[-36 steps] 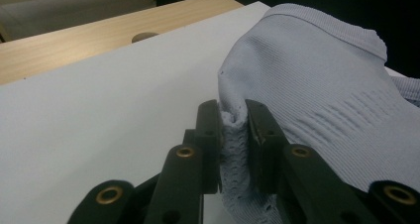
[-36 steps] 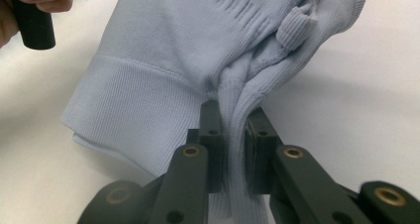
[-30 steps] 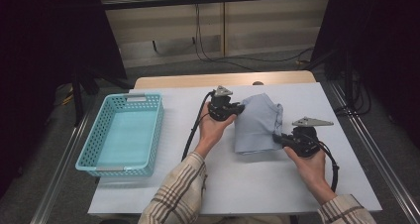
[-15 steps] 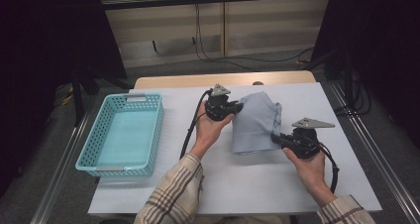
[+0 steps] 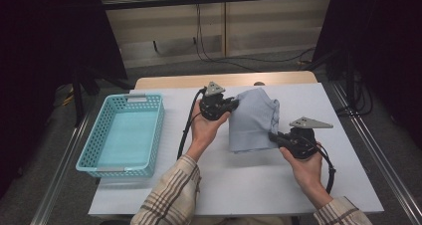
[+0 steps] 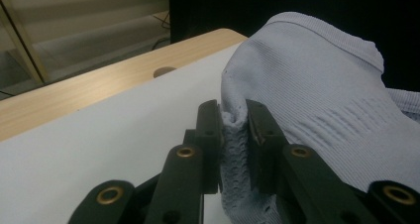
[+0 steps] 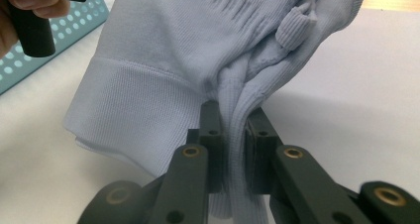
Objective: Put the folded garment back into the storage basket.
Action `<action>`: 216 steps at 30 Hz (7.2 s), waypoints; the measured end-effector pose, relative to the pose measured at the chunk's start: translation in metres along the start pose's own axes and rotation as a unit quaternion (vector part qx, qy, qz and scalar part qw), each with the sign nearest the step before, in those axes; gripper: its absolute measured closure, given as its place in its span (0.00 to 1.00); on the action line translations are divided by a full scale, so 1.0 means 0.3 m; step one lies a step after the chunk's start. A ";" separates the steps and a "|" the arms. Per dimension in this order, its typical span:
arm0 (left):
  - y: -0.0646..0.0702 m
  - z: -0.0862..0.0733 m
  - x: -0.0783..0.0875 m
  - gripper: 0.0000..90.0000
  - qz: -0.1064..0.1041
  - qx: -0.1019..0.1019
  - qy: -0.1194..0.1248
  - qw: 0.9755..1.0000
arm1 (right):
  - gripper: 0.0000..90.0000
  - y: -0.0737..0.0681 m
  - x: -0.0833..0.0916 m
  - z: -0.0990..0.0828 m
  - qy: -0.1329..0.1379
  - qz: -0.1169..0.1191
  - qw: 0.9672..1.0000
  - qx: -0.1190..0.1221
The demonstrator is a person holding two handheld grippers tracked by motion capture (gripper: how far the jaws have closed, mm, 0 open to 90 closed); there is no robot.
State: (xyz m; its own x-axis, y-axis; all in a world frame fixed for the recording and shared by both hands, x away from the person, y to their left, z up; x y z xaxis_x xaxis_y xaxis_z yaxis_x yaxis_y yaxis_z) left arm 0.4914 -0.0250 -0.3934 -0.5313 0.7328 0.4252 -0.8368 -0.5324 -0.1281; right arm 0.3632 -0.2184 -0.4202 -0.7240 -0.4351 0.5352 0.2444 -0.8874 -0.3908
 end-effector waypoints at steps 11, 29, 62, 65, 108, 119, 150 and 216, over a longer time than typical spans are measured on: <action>-0.047 0.004 0.056 0.87 0.017 -0.002 0.007 1.000 | 0.91 -0.067 -0.019 0.031 0.006 0.009 1.000 0.009; -0.120 -0.006 0.132 0.87 0.049 0.007 0.009 0.999 | 0.91 -0.167 -0.077 0.060 0.002 0.012 1.000 0.016; -0.243 0.027 0.256 0.87 0.095 0.016 0.012 0.995 | 0.91 -0.323 -0.138 0.136 0.016 0.047 0.998 0.028; -0.250 0.031 0.269 0.87 0.097 0.016 0.016 0.995 | 0.91 -0.338 -0.142 0.141 0.018 0.049 0.998 0.028; -0.388 -0.029 0.436 0.87 0.148 0.044 0.013 0.988 | 0.91 -0.578 -0.244 0.168 0.012 0.089 0.994 0.055; -0.433 -0.035 0.507 0.87 0.162 0.051 0.014 0.985 | 0.91 -0.657 -0.264 0.179 0.007 0.098 0.994 0.056; -0.530 -0.072 0.690 0.87 0.208 0.058 0.017 0.976 | 0.91 -0.853 -0.334 0.193 0.003 0.127 0.989 0.078; -0.651 -0.227 0.923 0.87 0.262 0.071 -0.037 0.962 | 0.91 -1.117 -0.520 0.102 -0.028 0.144 0.984 0.104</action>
State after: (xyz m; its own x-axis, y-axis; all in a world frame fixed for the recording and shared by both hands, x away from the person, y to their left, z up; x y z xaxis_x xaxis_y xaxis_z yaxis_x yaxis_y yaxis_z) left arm 0.4987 0.3106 -0.3117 -0.8595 0.3184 0.3998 -0.4273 -0.8768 -0.2205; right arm 0.4139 0.1423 -0.3499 -0.5698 -0.6762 0.4671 0.5661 -0.7349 -0.3734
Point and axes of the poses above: each handheld gripper's, and its own axes: x roughly backward along the jaws, z roughly out of its top, y roughly to its right, the point moved 5 cm from there along -x, roughly forward along the jaws, and after that the axes turned 15 degrees about -x, right-handed, at the moved point
